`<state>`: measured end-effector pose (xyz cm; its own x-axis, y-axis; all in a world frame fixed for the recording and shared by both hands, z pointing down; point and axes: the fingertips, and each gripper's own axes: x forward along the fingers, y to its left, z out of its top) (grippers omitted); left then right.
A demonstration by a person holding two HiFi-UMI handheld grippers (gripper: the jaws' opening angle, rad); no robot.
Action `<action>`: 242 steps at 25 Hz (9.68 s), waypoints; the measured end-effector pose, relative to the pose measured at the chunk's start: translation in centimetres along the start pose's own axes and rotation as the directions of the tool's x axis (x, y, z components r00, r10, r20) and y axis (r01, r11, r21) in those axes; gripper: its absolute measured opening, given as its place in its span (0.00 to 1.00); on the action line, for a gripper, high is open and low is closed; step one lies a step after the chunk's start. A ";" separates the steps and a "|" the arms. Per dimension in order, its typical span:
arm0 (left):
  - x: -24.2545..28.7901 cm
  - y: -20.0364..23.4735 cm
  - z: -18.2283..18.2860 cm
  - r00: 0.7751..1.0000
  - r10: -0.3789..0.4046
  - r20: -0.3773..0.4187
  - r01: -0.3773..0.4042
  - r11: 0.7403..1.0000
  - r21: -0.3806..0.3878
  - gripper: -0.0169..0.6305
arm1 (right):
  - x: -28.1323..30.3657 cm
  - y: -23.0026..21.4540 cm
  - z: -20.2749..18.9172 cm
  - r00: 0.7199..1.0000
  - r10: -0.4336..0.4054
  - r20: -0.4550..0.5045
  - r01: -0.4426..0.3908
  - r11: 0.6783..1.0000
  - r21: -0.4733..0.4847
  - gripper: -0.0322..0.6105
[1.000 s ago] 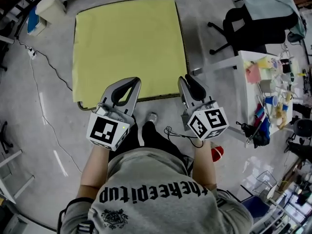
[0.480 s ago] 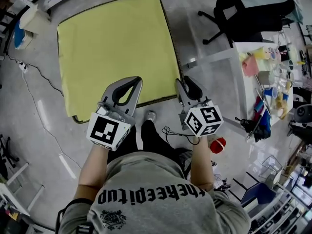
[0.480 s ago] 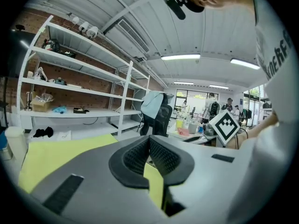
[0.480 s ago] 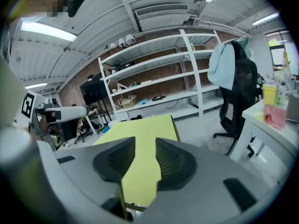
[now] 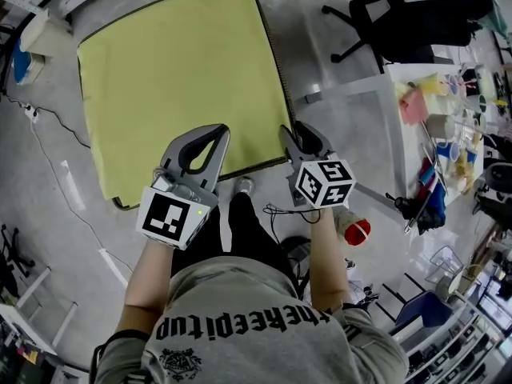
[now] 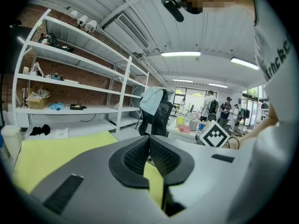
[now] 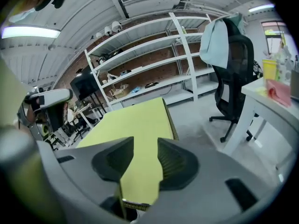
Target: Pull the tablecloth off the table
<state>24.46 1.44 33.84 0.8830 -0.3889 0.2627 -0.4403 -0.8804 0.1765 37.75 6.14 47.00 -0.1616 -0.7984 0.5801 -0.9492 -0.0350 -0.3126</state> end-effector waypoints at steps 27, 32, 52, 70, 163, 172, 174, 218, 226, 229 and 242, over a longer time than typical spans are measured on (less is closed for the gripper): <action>0.5 2.7 -3.4 0.995 0.035 -0.092 -0.040 0.998 -0.048 0.05 | 8.6 -6.5 -7.3 0.958 -0.082 -0.276 0.104 0.992 0.067 0.32; 0.2 3.0 -3.4 0.995 0.044 -0.087 -0.048 0.998 -0.049 0.05 | 8.8 -6.5 -7.5 0.951 -0.106 -0.289 0.129 0.990 0.063 0.23; -4.6 8.1 -1.8 0.986 0.166 0.002 -0.165 0.984 -0.065 0.05 | 9.5 7.0 -0.3 0.982 0.081 -0.169 -0.101 0.988 -0.119 0.08; -15.0 14.7 -2.5 0.945 0.320 0.065 -0.310 0.942 -0.127 0.05 | 12.9 25.0 -0.3 0.918 0.274 -0.288 -0.379 0.821 -0.426 0.08; -13.3 18.7 -0.2 0.959 0.270 0.081 -0.266 0.962 -0.061 0.05 | 13.5 28.8 8.8 0.913 0.391 -0.119 -0.407 0.845 -0.345 0.07; -8.6 21.4 1.7 0.943 0.323 0.077 -0.318 0.945 -0.069 0.05 | 18.0 25.2 14.0 0.902 0.410 -0.132 -0.428 0.819 -0.383 0.09; -7.7 22.1 1.8 0.938 0.341 0.070 -0.336 0.939 -0.074 0.05 | 19.6 24.4 14.4 0.895 0.416 -0.158 -0.444 0.806 -0.391 0.13; -11.3 26.3 -2.2 0.867 0.498 -0.031 -0.497 0.857 -0.139 0.05 | 29.0 34.4 16.1 0.695 0.678 -0.240 -0.710 0.596 -0.375 0.08; -15.9 26.1 -2.8 0.842 0.539 -0.010 -0.534 0.832 -0.151 0.05 | 31.9 39.7 20.0 0.736 0.648 -0.195 -0.655 0.611 -0.445 0.08; -17.6 26.4 -3.2 0.821 0.571 -0.010 -0.565 0.810 -0.159 0.05 | 34.3 40.6 20.2 0.770 0.608 -0.193 -0.619 0.640 -0.455 0.08; -21.7 26.4 -4.2 0.760 0.650 -0.018 -0.640 0.743 -0.197 0.05 | 37.2 43.2 18.2 0.791 0.572 -0.216 -0.595 0.641 -0.485 0.27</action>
<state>-6.97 -12.23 36.79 0.3823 -0.8625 0.3315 -0.9240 -0.3517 0.1503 -4.39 -36.00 41.39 -0.7291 -0.5220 0.4426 -0.6428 0.7444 -0.1809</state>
